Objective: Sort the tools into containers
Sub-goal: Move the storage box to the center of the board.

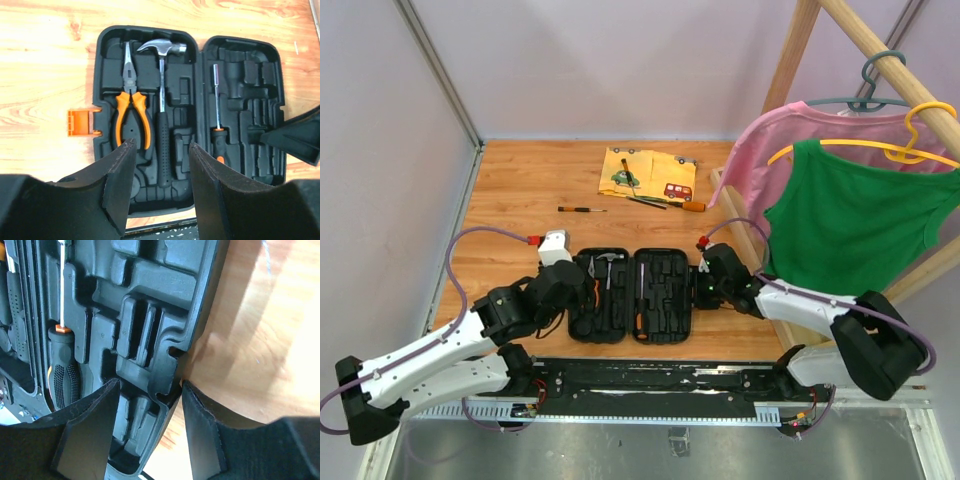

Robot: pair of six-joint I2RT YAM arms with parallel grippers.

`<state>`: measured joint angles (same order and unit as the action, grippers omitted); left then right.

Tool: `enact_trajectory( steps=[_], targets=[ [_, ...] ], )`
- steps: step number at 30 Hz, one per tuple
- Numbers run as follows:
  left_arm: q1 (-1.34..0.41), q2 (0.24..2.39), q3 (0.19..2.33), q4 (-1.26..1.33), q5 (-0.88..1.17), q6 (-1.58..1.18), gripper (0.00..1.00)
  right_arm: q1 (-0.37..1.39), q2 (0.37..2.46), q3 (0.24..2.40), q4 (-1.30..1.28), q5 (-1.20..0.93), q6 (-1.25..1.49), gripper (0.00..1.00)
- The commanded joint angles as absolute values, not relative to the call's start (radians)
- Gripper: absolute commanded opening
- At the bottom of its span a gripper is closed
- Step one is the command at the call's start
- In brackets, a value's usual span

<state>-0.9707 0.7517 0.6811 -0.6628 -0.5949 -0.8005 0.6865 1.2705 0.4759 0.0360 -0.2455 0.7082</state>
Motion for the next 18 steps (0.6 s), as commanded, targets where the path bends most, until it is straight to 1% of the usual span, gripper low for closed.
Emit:
enact_trajectory(
  steps=[1, 6, 12, 15, 18],
  targets=[
    [-0.964, 0.745, 0.749, -0.683, -0.653, -0.782, 0.51, 0.662, 1.348, 0.586, 0.102, -0.314, 0.614, 0.54],
    [-0.965, 0.760, 0.831, -0.714, -0.689, -0.704, 0.52, 0.658, 1.369, 0.705, -0.104, -0.210, 0.483, 0.55],
    [-0.965, 0.732, 0.862, -0.706, -0.738, -0.611, 0.56, 0.658, 1.335, 0.800, -0.365, 0.032, 0.356, 0.57],
    [-0.965, 0.720, 0.861, -0.695, -0.720, -0.592, 0.56, 0.658, 1.323, 0.839, -0.441, 0.127, 0.316, 0.58],
    [-0.965, 0.720, 0.850, -0.689, -0.720, -0.588, 0.57, 0.657, 1.317, 0.873, -0.461, 0.164, 0.274, 0.60]
  ],
)
